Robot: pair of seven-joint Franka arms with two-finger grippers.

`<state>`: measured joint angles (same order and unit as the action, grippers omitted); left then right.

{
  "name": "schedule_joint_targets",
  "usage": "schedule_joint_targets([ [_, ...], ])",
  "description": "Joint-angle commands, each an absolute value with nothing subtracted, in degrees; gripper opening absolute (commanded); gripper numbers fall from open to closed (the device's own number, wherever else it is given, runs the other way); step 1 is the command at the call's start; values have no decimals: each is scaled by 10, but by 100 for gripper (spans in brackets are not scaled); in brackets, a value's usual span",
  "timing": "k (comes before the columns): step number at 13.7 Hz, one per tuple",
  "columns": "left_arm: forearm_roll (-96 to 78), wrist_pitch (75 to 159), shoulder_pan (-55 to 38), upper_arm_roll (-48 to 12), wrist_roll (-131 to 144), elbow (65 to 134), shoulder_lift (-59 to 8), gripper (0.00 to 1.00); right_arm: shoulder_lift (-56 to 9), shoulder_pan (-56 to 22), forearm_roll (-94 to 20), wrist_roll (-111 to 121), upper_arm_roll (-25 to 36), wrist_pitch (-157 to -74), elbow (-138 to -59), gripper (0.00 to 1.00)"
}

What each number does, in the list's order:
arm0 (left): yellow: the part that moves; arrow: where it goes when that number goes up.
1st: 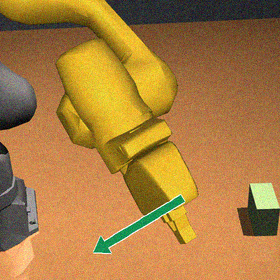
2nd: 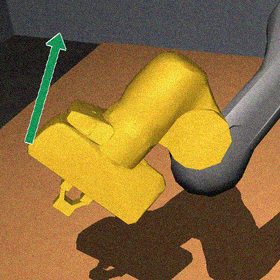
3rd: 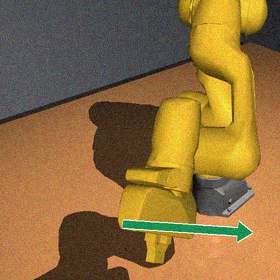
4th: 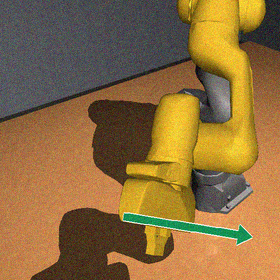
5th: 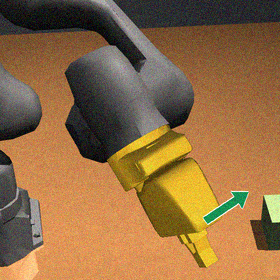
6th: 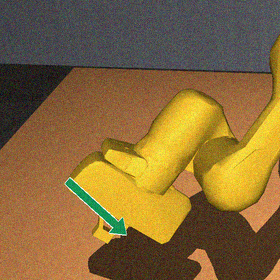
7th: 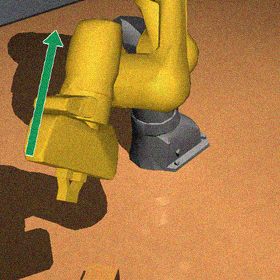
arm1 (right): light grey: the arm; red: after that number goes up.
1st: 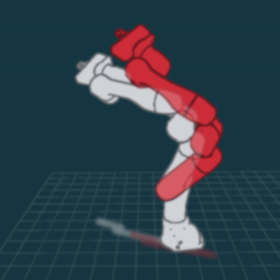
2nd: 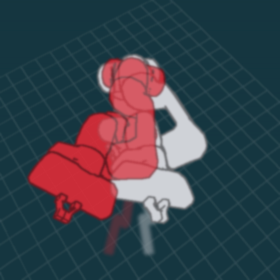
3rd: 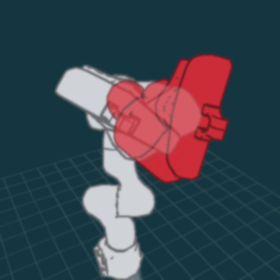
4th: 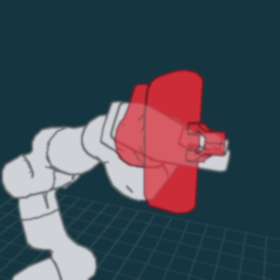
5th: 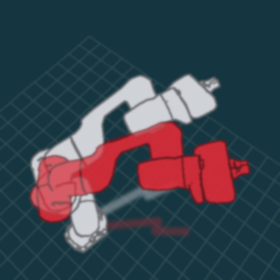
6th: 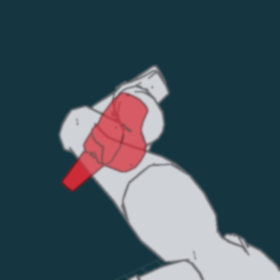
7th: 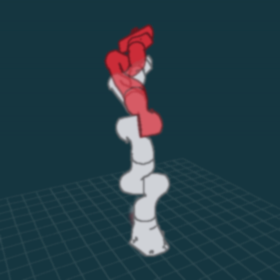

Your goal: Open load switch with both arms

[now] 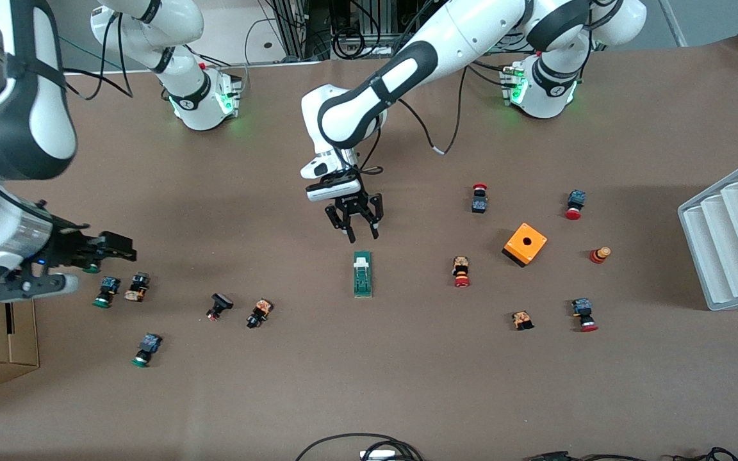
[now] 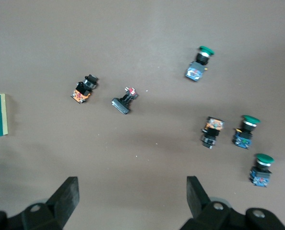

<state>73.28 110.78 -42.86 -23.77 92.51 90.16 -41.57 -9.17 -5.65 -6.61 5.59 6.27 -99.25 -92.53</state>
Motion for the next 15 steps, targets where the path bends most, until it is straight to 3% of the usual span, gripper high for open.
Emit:
schedule_joint_targets([
  [1, 654, 1114, -419, -236, 829, 888, -387, 66, -54, -46, -55, 47, 52, -957, -927, 100],
  [3, 593, 1113, -411, -236, 733, 865, -372, 82, -47, -45, -55, 47, 52, -943, -915, 100],
  [4, 565, 1114, -397, -236, 693, 858, -365, 97, -45, -45, -46, 48, 53, -940, -911, 100],
  [5, 545, 1114, -388, -236, 658, 856, -353, 99, -48, -42, -31, 49, 52, -930, -900, 100],
  [15, 207, 1064, -229, -236, 303, 853, -223, 100, -62, -48, -27, 67, 57, -934, -900, 100],
])
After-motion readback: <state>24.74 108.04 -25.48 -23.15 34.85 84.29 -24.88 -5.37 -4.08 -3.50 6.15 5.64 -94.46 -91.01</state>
